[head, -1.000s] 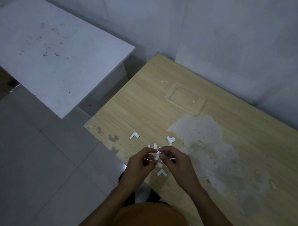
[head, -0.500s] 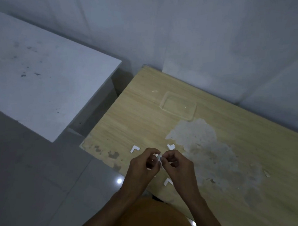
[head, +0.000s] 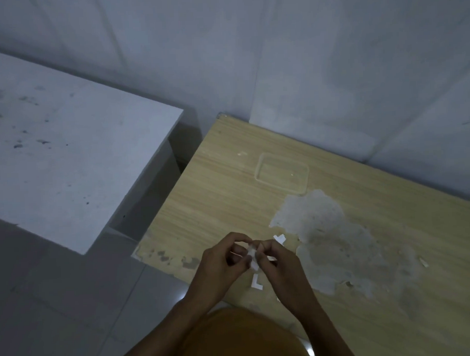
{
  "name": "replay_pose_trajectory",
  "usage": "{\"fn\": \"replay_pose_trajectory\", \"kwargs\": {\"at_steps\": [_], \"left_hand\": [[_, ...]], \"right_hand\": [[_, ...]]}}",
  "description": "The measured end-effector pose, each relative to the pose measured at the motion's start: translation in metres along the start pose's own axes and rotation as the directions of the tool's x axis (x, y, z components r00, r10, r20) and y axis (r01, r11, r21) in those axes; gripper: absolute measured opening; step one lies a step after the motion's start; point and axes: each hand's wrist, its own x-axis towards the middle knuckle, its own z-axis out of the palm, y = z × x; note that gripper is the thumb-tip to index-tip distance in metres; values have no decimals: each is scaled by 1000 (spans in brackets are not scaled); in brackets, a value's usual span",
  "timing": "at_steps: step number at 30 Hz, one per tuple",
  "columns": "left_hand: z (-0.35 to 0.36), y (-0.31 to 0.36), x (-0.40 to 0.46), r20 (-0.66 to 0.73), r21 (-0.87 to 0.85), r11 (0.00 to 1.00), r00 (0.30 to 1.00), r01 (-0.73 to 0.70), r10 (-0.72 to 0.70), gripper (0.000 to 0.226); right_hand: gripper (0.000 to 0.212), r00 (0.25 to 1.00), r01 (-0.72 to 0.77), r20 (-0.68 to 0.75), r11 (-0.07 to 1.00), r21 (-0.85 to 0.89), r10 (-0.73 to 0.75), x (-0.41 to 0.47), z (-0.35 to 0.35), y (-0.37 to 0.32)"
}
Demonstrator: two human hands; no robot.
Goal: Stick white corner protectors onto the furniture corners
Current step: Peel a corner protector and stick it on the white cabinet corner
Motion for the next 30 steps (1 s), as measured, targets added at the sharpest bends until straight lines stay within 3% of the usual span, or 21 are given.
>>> {"fn": "replay_pose_trajectory", "kwargs": {"at_steps": [4,9,18,30], "left_hand": [[-7,1,3,75,-69,998,997,10,-5,24],[-6,3,4,117,-211,967,986,142,-120,30],[10,7,0,124,-378,887,964,264,-235,28],[38,10,-5,96,-324,923,977,209,-188,30]], "right_hand": [[21,998,-57,-30,998,11,57,4,4,1],[21,996,-77,-46,996,37,79,1,6,0],[20,1000,-28,-2,996,79,28,-16,0,4],[25,994,-75,-55,975,210,89,-19,-25,16]]}}
